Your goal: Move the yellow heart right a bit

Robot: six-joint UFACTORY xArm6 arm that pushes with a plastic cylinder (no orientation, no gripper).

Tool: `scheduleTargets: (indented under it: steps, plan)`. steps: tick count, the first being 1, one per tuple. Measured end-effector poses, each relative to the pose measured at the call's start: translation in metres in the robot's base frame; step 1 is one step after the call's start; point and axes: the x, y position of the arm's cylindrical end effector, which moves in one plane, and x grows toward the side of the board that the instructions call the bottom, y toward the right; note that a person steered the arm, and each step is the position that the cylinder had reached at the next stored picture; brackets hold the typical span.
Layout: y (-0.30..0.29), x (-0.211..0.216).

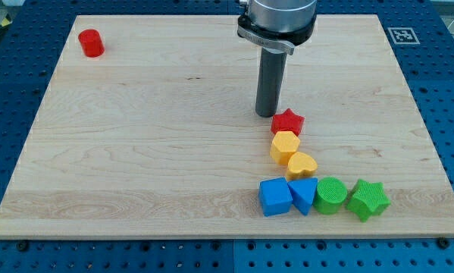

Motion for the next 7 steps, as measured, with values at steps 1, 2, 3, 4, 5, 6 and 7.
scheduleTargets:
  steps: [1,2,3,4,5,6,7]
  plan:
    - [-0.001,-0.015]
    - [-0.020,-0.015]
    - [-0.042,-0.015]
    - [-0.064,-0.009]
    - [-0.084,0.005]
    - [-0.092,0.036]
    - [-0.093,0.052]
